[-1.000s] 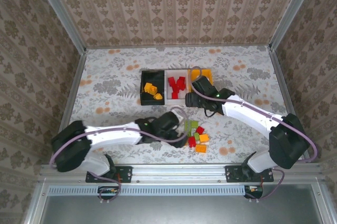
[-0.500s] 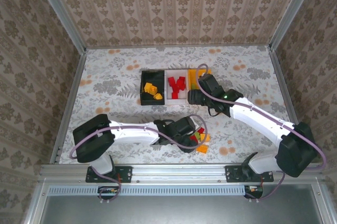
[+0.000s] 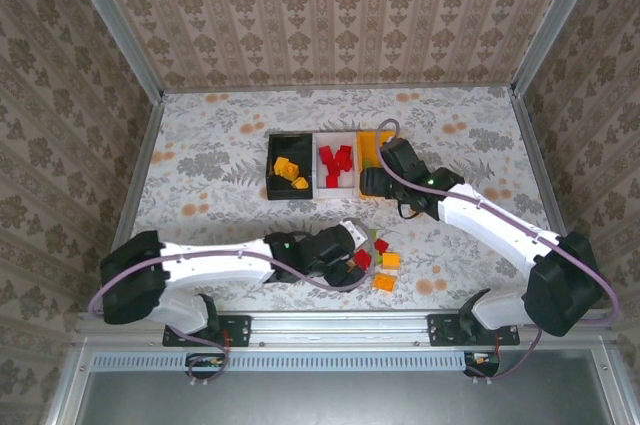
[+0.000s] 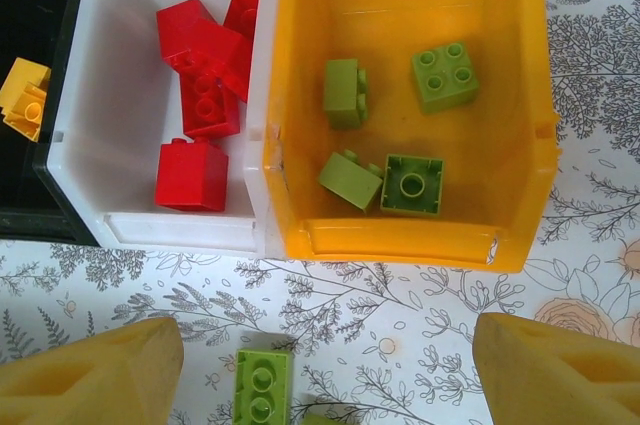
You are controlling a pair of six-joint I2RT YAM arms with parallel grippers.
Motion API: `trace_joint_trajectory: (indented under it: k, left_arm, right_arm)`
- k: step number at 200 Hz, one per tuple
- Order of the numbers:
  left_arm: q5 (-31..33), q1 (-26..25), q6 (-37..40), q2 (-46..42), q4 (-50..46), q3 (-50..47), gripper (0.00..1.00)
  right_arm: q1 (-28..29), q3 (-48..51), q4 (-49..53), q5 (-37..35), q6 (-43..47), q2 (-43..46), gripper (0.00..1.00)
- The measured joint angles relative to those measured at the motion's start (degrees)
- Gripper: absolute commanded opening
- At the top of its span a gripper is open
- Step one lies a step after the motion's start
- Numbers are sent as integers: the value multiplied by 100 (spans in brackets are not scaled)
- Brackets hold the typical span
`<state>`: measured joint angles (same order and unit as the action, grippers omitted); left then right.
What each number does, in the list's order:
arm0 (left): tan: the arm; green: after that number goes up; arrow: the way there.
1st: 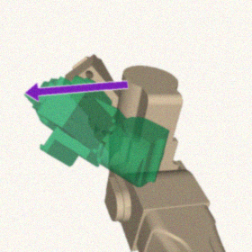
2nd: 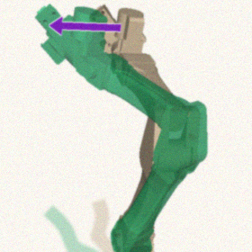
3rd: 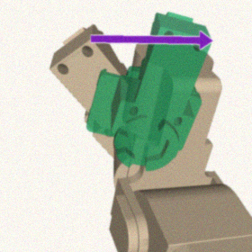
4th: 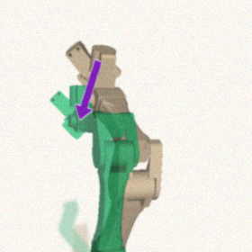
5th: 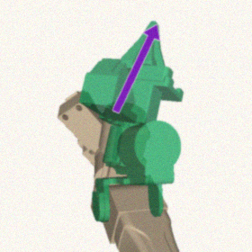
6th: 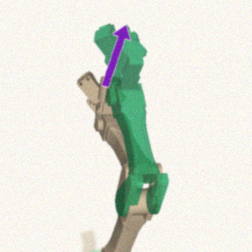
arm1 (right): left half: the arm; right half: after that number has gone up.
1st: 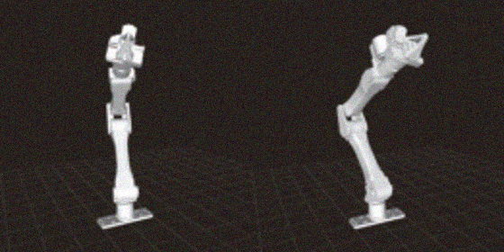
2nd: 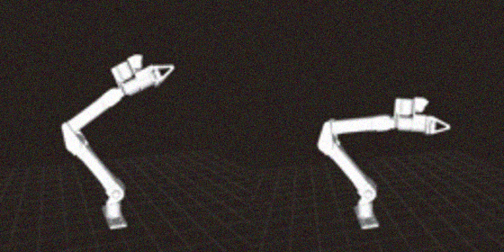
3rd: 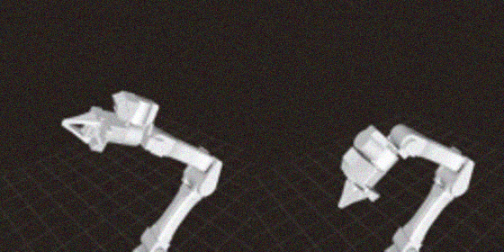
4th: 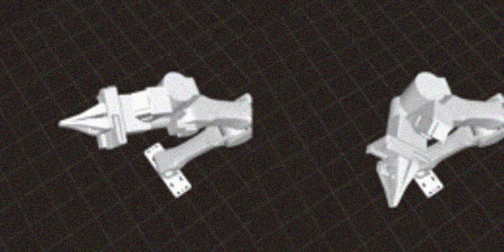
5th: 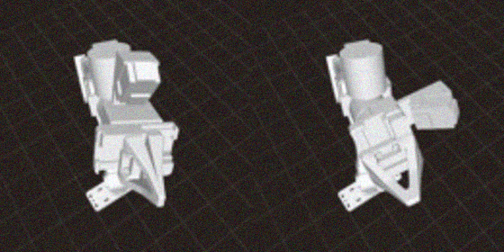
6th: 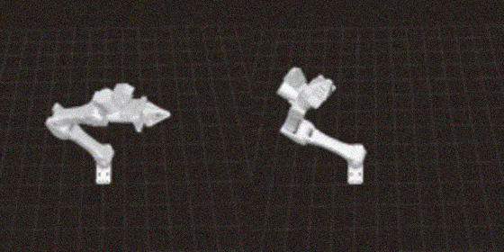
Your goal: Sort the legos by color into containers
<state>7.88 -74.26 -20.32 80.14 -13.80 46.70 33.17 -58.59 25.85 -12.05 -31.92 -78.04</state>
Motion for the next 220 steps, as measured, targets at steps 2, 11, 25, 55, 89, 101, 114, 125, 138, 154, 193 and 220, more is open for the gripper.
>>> trace_joint_trajectory:
  k: [2,11,25,55,89,101,114,125,138,154,193,220]
  left_arm:
    - [-11,2,0,-28,17,0,90]
    - [-46,17,0,-83,85,0,90]
    - [-162,66,0,-4,140,-4,91]
    - [-387,118,2,466,321,-118,92]
    - [-424,133,4,872,398,-251,90]
    - [-424,168,7,960,474,-275,88]
    - [-424,221,22,1038,538,-293,85]
    - [-422,258,33,1104,597,-299,82]
    - [-402,275,66,1187,682,-304,80]
    - [-356,273,85,1207,706,-304,75]
    - [-199,317,201,1250,702,-304,54]
    - [-109,317,219,1248,713,-319,46]
  right_arm:
    - [-4,0,0,0,0,0,78]
    - [-15,17,-13,0,0,9,78]
    - [-35,70,-28,0,0,44,79]
    - [-109,203,-35,2,0,127,78]
    - [-175,221,-35,2,0,186,79]
    - [-190,221,-35,4,0,236,79]
    - [-208,221,-35,2,0,299,79]
    - [-227,221,-35,7,0,345,79]
    - [-251,221,-35,7,0,389,79]
    - [-291,221,-35,7,0,420,79]
    - [-356,258,-33,7,0,472,79]
    - [-389,258,-33,17,0,472,79]
